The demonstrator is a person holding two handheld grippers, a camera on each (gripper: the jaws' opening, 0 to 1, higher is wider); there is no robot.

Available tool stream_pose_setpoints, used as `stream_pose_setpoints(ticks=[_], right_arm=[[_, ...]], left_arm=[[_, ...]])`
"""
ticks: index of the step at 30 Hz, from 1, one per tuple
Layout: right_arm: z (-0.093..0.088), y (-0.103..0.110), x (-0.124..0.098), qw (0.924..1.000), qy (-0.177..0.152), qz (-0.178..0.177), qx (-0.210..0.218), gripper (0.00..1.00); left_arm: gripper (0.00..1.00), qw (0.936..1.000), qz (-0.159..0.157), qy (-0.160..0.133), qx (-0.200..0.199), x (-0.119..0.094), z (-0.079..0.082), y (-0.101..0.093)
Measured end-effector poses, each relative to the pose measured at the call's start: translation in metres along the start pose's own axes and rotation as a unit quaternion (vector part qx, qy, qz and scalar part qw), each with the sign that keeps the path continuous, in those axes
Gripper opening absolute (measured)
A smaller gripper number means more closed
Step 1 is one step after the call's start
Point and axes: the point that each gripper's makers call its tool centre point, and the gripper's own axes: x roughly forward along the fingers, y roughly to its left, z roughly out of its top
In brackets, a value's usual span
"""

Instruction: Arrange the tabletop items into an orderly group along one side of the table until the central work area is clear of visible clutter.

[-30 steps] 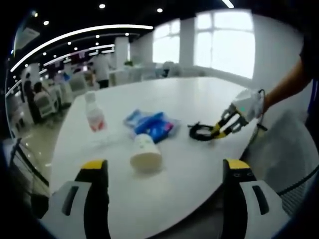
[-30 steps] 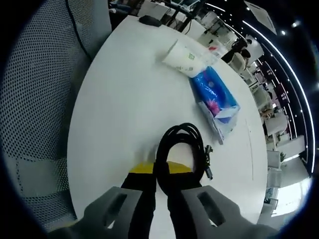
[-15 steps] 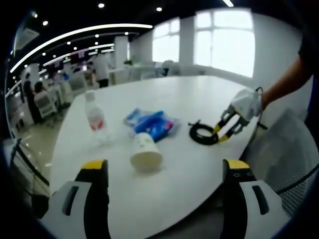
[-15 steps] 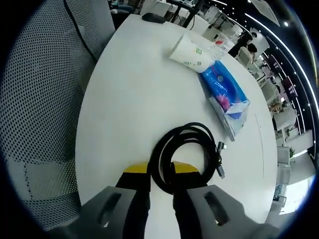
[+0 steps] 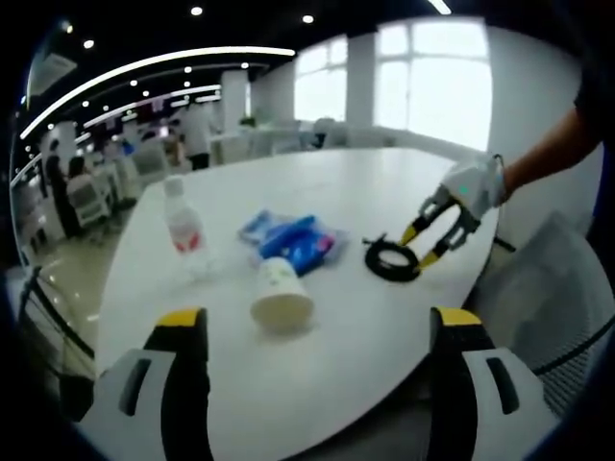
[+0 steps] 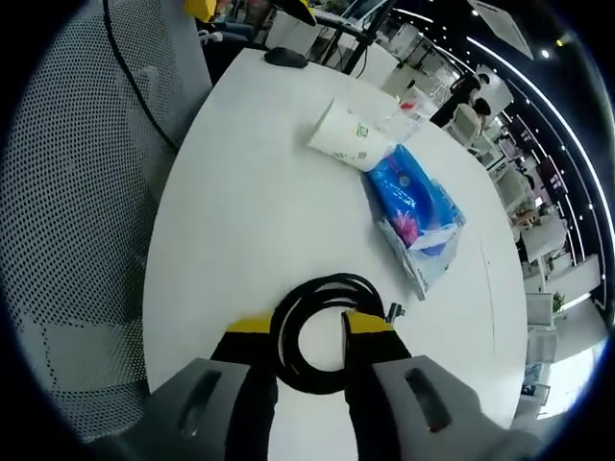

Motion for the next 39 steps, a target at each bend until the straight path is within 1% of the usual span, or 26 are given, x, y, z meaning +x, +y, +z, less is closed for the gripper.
stream_pose_setpoints(ticks=[2,6,9,15,21,24,31,35,39], right_arm=[[0.004,-0.007,0.000,1.0000,-0.005,-0.006,-0.004,0.28],[0.013,-0.022,0.000,0.9998,-0.012,-0.016,-0.006,0.34],[0.019,-0.035,0.000,0.9995,-0.018,-0.024,-0.007,0.35],[0.033,-0.062,0.003,0.9989,-0.029,-0.035,-0.010,0.39],[0.043,-0.083,0.011,0.9986,-0.035,-0.038,-0.010,0.44],[0.048,-0.093,0.016,0.9985,-0.038,-0.037,-0.009,0.45],[0.053,-0.112,0.028,0.9983,-0.042,-0.040,0.010,0.46],[0.057,-0.122,0.036,0.9978,-0.046,-0.043,0.021,0.45],[0.060,-0.133,0.044,0.9967,-0.050,-0.054,0.035,0.43]], left_arm=[[0.93,1.0000,-0.001,-0.003,0.001,0.000,0.001,-0.001],[0.94,1.0000,0.000,-0.004,0.001,0.000,0.002,0.000],[0.97,1.0000,0.005,-0.004,-0.003,0.000,0.002,0.001],[1.00,0.9999,0.010,-0.007,-0.007,0.000,0.003,0.003],[1.00,0.9999,0.013,-0.008,-0.004,-0.001,0.003,0.005],[1.00,0.9998,0.017,-0.009,-0.003,-0.001,0.004,0.006],[1.00,0.9998,0.016,-0.013,-0.004,-0.002,0.005,0.006],[1.00,0.9997,0.017,-0.014,-0.005,-0.002,0.005,0.006],[1.00,0.9998,0.017,-0.014,-0.004,-0.002,0.005,0.006]])
